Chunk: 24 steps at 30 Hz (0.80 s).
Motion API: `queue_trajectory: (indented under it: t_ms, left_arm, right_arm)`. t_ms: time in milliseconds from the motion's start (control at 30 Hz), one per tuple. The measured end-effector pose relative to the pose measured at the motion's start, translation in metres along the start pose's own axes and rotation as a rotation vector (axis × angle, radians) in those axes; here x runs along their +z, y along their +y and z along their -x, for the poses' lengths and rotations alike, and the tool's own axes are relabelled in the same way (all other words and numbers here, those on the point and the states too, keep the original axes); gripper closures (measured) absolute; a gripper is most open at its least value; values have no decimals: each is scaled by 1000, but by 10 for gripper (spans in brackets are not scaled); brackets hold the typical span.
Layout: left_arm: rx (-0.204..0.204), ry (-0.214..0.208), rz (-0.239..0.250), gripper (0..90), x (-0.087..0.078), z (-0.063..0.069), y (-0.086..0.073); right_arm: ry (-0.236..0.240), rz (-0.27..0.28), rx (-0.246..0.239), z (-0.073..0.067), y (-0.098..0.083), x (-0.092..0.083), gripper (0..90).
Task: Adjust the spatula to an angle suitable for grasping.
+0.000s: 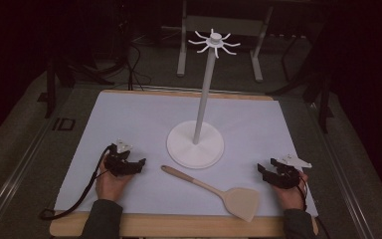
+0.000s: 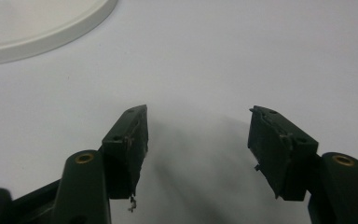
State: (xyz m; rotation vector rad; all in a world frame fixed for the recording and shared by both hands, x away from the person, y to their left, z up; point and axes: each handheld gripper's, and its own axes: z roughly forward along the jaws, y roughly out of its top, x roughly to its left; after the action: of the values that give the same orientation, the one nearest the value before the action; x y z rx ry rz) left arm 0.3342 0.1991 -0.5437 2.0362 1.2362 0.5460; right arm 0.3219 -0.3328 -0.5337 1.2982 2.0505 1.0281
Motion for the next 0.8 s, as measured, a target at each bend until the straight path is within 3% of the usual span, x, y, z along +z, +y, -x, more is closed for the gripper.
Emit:
queue_trajectory:
  t_ms: [67,133,233,433,667,800]
  left_arm:
    - [16,3,9,367,-1,2,-1]
    - [47,40,37,410,-4,6,-2]
    - [54,40,80,455,-8,7,-4]
    - [5,-23,160,491,-14,0,-7]
    - [-6,-82,219,550,-16,-4,-8]
    - [12,-87,230,589,-17,-4,-8]
  right_arm:
    - [7,8,15,2,0,-1,382]
    - [13,10,24,2,0,-1,382]
    - [17,17,26,3,-1,-2,394]
    - [24,12,22,3,-1,-1,411]
    - [25,0,11,2,0,0,431]
    - [25,-4,8,1,0,0,431]
